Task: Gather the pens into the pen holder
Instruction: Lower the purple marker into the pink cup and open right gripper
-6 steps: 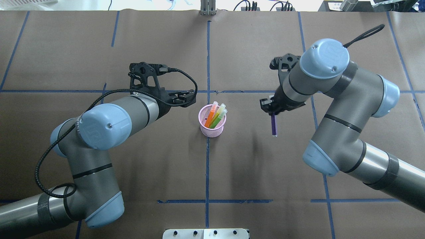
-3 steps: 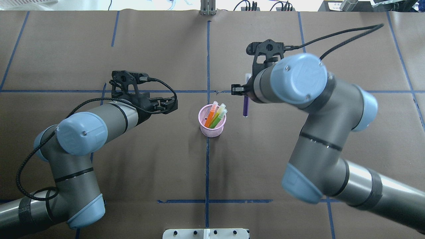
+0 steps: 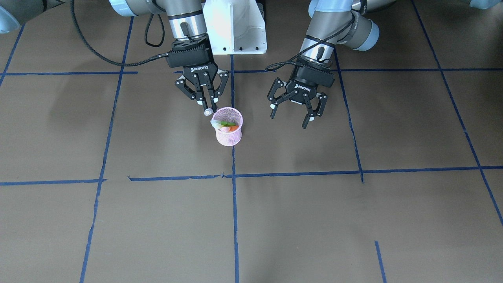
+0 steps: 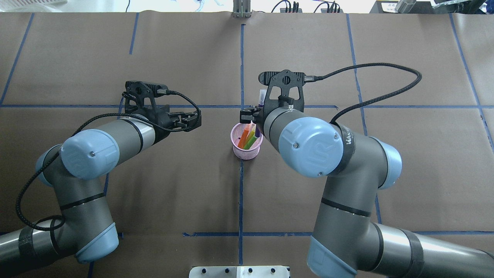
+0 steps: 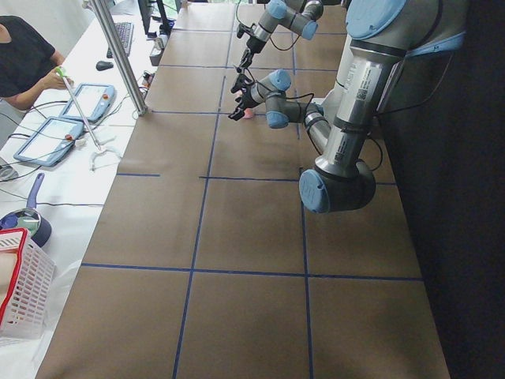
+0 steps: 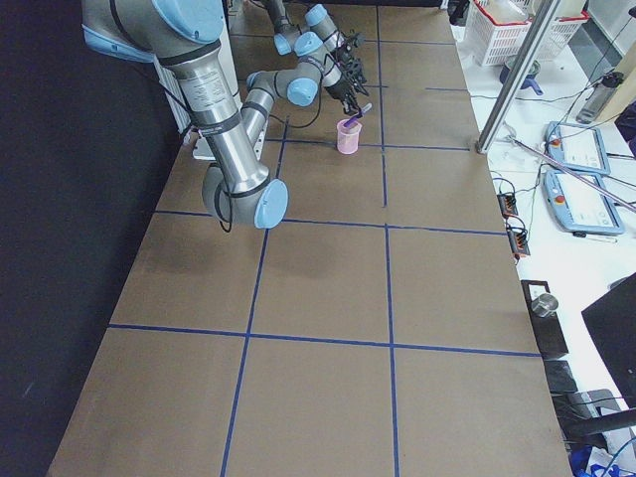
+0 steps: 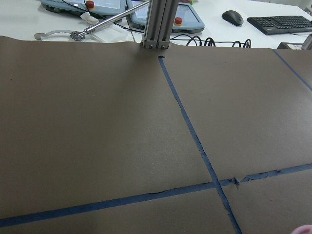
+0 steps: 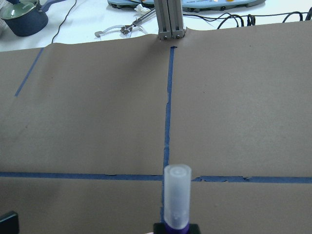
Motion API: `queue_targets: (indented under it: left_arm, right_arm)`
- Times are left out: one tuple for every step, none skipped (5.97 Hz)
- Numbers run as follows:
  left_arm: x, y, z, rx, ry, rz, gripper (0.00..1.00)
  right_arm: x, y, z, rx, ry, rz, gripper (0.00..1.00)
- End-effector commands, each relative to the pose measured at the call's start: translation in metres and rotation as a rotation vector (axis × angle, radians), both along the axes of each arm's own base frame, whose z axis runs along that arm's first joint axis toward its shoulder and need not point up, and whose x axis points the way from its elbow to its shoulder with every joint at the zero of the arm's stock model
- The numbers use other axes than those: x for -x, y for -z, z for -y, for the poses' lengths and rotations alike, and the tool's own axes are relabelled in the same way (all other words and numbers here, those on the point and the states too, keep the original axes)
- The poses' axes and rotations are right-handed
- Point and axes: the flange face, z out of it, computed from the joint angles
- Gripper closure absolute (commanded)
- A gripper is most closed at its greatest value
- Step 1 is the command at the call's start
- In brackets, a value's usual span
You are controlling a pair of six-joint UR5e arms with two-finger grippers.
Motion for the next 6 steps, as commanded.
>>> queue_targets:
  left_arm:
    - [0.000,-0.001,0.002,0.001,0.003,0.002,0.00]
    - [0.000,-0.001,0.002,0.001,0.003,0.002,0.00]
    - [0.000,-0.001,0.002,0.001,0.003,0.002,0.00]
    - [0.000,-0.001,0.002,0.002,0.004,0.001,0.00]
    - [0.000,-0.001,0.002,0.002,0.004,0.001,0.00]
    - [0.001,0.000,0.002,0.001,0.004,0.000,0.00]
  right_arm:
    - [0.028,0.007,0.001,-0.006,-0.016,0.002,0.99]
    - [0.046,0.003,0.009,-0.005,-0.042,0.012,0.99]
    - [0.049,0.001,0.009,-0.006,-0.040,0.011,0.99]
    - [0.050,-0.003,0.007,-0.008,-0.035,0.002,0.98]
    - [0.053,-0.005,0.004,-0.007,-0.030,-0.003,0.59]
    - [0.054,-0.008,0.003,0.000,-0.029,-0.008,0.01]
